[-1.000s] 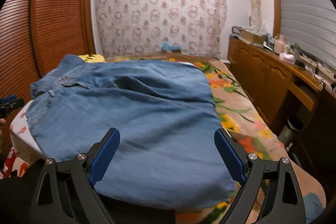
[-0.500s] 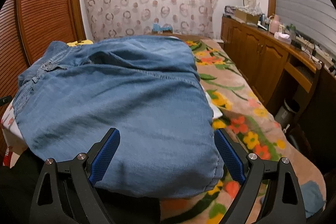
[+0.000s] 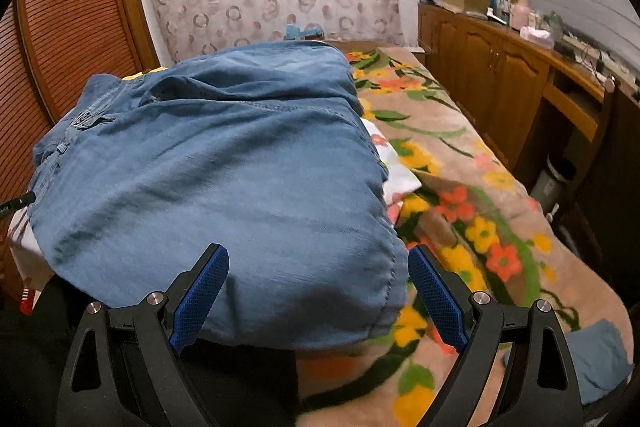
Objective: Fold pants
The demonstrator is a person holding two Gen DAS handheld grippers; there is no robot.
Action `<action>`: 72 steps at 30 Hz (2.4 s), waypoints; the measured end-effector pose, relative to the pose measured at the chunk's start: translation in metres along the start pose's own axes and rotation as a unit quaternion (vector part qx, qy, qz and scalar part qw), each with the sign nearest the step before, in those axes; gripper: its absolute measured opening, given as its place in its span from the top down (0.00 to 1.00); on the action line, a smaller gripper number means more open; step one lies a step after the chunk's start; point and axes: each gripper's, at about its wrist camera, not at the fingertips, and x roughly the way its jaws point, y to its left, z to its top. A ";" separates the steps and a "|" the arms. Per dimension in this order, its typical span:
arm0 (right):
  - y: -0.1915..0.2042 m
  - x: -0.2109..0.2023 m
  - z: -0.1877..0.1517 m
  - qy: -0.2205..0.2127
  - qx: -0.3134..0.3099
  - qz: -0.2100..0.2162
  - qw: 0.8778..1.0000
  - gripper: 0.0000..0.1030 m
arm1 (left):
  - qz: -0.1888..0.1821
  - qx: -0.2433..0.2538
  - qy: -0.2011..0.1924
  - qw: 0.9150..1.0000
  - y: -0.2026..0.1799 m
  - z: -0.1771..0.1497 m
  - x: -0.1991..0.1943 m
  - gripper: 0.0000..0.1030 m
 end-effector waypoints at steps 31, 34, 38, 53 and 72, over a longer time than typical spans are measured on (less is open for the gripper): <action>-0.018 -0.017 0.016 -0.032 -0.010 0.023 0.999 0.98 | -0.016 0.022 -0.008 1.000 -0.009 0.005 -0.006 0.71; -0.017 -0.022 0.022 -0.046 -0.018 0.027 0.998 0.98 | -0.032 0.021 -0.025 0.999 -0.012 0.011 -0.019 0.75; -0.015 -0.030 0.034 -0.069 -0.021 0.033 0.997 0.98 | -0.044 0.038 -0.042 0.997 -0.023 0.020 -0.035 0.80; -0.019 -0.040 0.049 -0.130 -0.053 0.021 0.990 0.98 | -0.072 0.044 -0.121 0.989 -0.035 0.048 -0.110 0.84; -0.006 -0.013 0.063 -0.166 -0.103 0.004 0.981 0.98 | -0.058 0.071 -0.141 0.986 -0.045 0.098 -0.085 0.84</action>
